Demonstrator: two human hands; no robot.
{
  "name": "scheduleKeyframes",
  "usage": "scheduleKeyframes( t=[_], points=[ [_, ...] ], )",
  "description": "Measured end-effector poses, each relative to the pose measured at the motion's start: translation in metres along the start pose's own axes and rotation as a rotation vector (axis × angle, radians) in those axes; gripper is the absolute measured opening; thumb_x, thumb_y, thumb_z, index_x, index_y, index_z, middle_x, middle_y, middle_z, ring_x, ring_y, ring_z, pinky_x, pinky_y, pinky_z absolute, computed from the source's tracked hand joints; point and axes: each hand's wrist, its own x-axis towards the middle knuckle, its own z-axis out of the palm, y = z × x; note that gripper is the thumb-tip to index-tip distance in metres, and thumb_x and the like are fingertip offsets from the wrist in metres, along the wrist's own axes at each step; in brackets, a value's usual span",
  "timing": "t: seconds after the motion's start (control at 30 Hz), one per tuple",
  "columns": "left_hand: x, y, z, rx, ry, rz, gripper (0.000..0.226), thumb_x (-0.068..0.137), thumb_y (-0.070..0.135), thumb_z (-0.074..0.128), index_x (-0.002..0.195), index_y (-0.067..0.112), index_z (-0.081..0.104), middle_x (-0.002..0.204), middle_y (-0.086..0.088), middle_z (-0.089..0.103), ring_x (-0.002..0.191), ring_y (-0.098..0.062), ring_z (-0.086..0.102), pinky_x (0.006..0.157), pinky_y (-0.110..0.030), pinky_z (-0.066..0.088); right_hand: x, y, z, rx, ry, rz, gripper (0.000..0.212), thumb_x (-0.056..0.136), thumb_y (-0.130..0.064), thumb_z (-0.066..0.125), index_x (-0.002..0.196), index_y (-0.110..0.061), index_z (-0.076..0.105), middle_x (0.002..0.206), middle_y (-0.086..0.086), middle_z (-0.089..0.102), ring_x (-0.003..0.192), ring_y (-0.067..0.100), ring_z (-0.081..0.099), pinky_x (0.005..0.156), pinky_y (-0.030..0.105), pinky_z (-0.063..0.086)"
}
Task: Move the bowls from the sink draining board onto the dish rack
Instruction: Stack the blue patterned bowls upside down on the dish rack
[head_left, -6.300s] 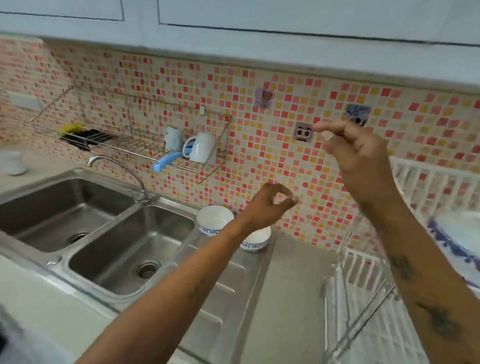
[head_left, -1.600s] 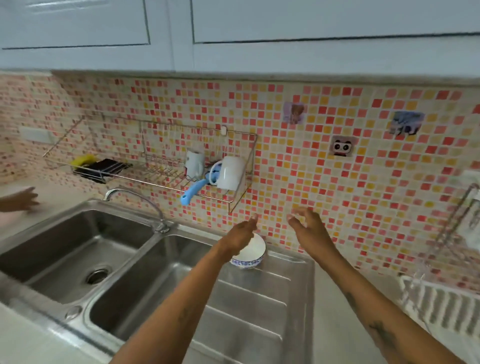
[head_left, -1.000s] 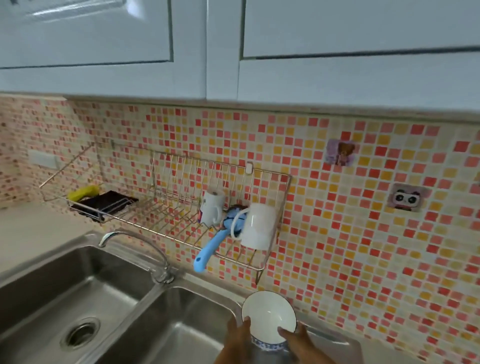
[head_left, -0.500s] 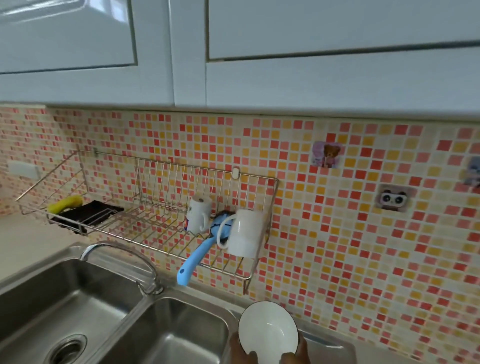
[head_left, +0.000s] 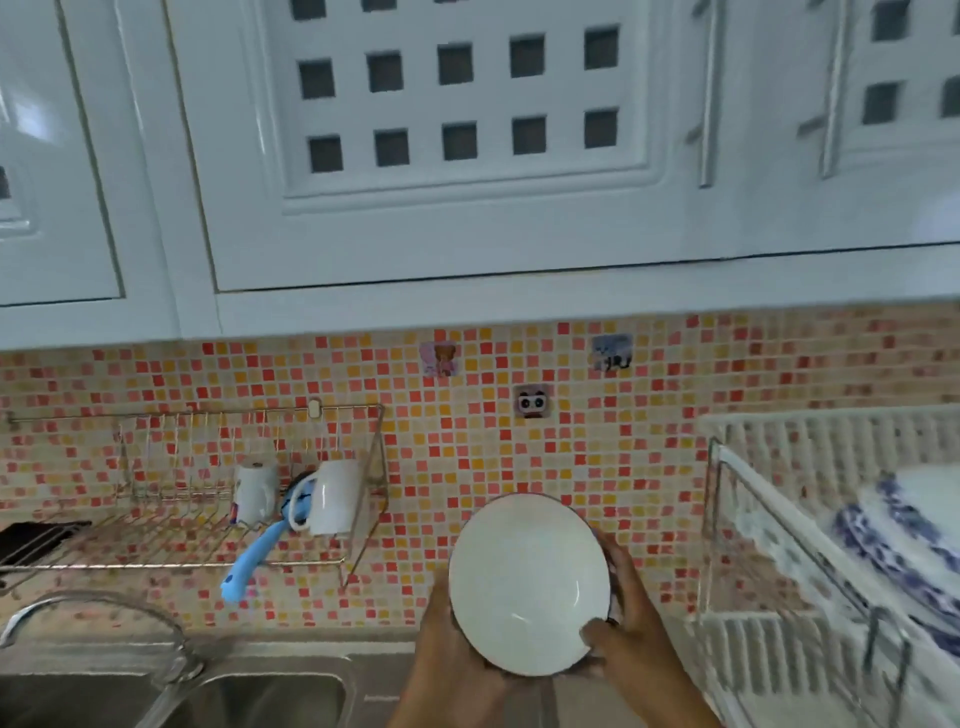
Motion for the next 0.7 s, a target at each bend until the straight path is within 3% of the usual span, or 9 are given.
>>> scheduleKeyframes(
  t=[0.03, 0.1, 0.13, 0.2, 0.27, 0.4, 0.53, 0.6, 0.7],
  points=[
    [-0.002, -0.003, 0.009, -0.002, -0.036, -0.022, 0.037, 0.102, 0.031, 0.038, 0.111, 0.002, 0.060, 0.134, -0.023, 0.051, 0.090, -0.035, 0.060, 0.064, -0.046, 0.062, -0.007, -0.020, -0.007, -0.027, -0.009, -0.041, 0.078, 0.053, -0.011, 0.061, 0.118, -0.048, 0.042, 0.125, -0.024, 0.045, 0.121, 0.022, 0.048, 0.083, 0.036, 0.056],
    [-0.018, 0.002, 0.040, -0.009, -0.228, -0.121, 0.054, 0.100, 0.042, 0.037, 0.130, 0.002, 0.059, 0.134, -0.022, 0.056, 0.115, -0.046, 0.059, 0.095, -0.062, 0.049, -0.022, -0.057, -0.027, -0.072, 0.000, -0.158, 0.076, 0.070, -0.004, 0.061, 0.118, -0.058, 0.039, 0.134, -0.028, 0.041, 0.125, 0.020, 0.048, 0.090, 0.047, 0.055],
    [-0.028, 0.002, 0.057, 0.024, -0.358, -0.170, 0.062, 0.096, 0.051, 0.040, 0.127, 0.004, 0.063, 0.133, -0.024, 0.059, 0.121, -0.050, 0.056, 0.099, -0.066, 0.044, -0.030, -0.076, -0.038, -0.112, 0.017, -0.219, 0.079, 0.080, 0.003, 0.056, 0.117, -0.065, 0.038, 0.139, -0.027, 0.038, 0.129, 0.019, 0.045, 0.098, 0.052, 0.050],
    [-0.052, -0.004, 0.091, 0.110, -0.544, -0.204, 0.069, 0.088, 0.064, 0.043, 0.117, 0.009, 0.071, 0.128, -0.026, 0.064, 0.116, -0.052, 0.059, 0.090, -0.067, 0.050, -0.045, -0.106, -0.062, -0.246, 0.067, -0.307, 0.085, 0.090, 0.003, 0.046, 0.112, -0.079, 0.033, 0.144, -0.028, 0.034, 0.134, 0.013, 0.041, 0.105, 0.050, 0.044],
    [-0.062, -0.021, 0.119, 0.182, -0.599, -0.192, 0.069, 0.084, 0.068, 0.043, 0.115, 0.014, 0.073, 0.127, -0.023, 0.066, 0.117, -0.050, 0.060, 0.091, -0.066, 0.049, -0.055, -0.131, -0.089, -0.352, 0.112, -0.380, 0.081, 0.095, -0.004, 0.044, 0.113, -0.081, 0.027, 0.145, -0.028, 0.036, 0.134, 0.009, 0.040, 0.106, 0.044, 0.045],
    [-0.057, -0.049, 0.160, 0.324, -0.661, -0.259, 0.078, 0.074, 0.073, 0.048, 0.124, 0.017, 0.069, 0.135, -0.021, 0.061, 0.128, -0.048, 0.052, 0.108, -0.065, 0.033, -0.064, -0.165, -0.148, -0.316, 0.133, -0.340, 0.070, 0.098, -0.003, 0.042, 0.113, -0.071, 0.037, 0.126, -0.032, 0.050, 0.114, -0.002, 0.052, 0.074, 0.020, 0.058],
    [-0.053, -0.076, 0.202, 0.360, -0.676, -0.224, 0.074, 0.077, 0.072, 0.052, 0.128, 0.020, 0.064, 0.133, -0.020, 0.063, 0.125, -0.048, 0.054, 0.111, -0.064, 0.033, -0.060, -0.186, -0.196, -0.198, 0.079, -0.206, 0.046, 0.093, -0.034, 0.050, 0.128, -0.062, 0.038, 0.137, -0.020, 0.051, 0.122, 0.014, 0.054, 0.089, 0.044, 0.056],
    [-0.052, -0.091, 0.220, 0.409, -0.662, -0.120, 0.068, 0.077, 0.070, 0.052, 0.122, 0.022, 0.067, 0.127, -0.017, 0.068, 0.119, -0.045, 0.060, 0.101, -0.064, 0.044, -0.052, -0.193, -0.219, -0.166, 0.077, -0.133, 0.051, 0.084, -0.055, 0.046, 0.134, -0.050, 0.040, 0.136, -0.013, 0.054, 0.118, 0.017, 0.058, 0.092, 0.043, 0.055],
    [-0.047, -0.115, 0.237, 0.484, -0.580, 0.098, 0.065, 0.083, 0.069, 0.045, 0.130, 0.026, 0.061, 0.128, -0.012, 0.066, 0.116, -0.037, 0.064, 0.092, -0.057, 0.054, -0.040, -0.202, -0.245, -0.140, 0.133, -0.035, 0.060, 0.090, -0.064, 0.029, 0.133, -0.027, 0.050, 0.132, 0.005, 0.058, 0.114, 0.024, 0.060, 0.102, 0.047, 0.047]
  ],
)
